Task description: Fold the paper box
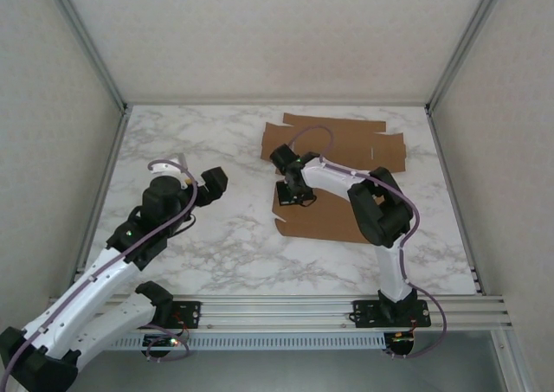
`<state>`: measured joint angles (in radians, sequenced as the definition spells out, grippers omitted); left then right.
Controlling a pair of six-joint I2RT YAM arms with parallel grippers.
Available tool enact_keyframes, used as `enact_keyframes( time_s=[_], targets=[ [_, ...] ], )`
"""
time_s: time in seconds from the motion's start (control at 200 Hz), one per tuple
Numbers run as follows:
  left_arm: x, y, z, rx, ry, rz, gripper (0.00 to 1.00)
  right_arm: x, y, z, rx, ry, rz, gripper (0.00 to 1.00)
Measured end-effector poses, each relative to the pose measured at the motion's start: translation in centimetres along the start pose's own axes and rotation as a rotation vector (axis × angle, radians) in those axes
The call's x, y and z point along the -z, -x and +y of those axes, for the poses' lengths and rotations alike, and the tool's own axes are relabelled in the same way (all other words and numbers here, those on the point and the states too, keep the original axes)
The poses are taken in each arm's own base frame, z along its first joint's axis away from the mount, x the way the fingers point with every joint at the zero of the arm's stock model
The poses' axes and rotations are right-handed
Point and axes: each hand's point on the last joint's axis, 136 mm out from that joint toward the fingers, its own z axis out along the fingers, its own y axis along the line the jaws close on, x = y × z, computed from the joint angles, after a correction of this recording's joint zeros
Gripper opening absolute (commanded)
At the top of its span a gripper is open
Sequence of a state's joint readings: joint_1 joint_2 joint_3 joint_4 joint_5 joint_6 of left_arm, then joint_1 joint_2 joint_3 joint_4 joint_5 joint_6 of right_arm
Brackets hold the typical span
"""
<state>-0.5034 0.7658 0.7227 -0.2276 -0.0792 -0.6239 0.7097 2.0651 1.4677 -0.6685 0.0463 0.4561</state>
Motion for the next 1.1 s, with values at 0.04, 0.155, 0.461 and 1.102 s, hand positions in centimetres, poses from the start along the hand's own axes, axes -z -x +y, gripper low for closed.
enact_keyframes(
  time_s=[0.04, 0.155, 0.461, 1.102],
  targets=[
    [0.4, 0.5, -0.2, 0.003, -0.009, -0.019, 0.99, 0.0, -0.1, 0.3, 0.001, 0.015, 0.004, 0.00],
    [1.0, 1.3, -0.2, -0.002, -0.010, -0.054, 0.99, 0.0, -0.8, 2.2, 0.034, 0.054, 0.012, 0.00],
    [-0.9, 0.7, 0.1, -0.027, 0.036, -0.024, 0.97, 0.7, -5.6, 11.1, 0.156, 0.246, 0.083, 0.15],
    [-11.9, -1.1, 0.0, 0.010, 0.099, 0.171, 0.99, 9.0, 4.1, -2.3, -0.116, 0.269, -0.205, 0.23]
  ],
)
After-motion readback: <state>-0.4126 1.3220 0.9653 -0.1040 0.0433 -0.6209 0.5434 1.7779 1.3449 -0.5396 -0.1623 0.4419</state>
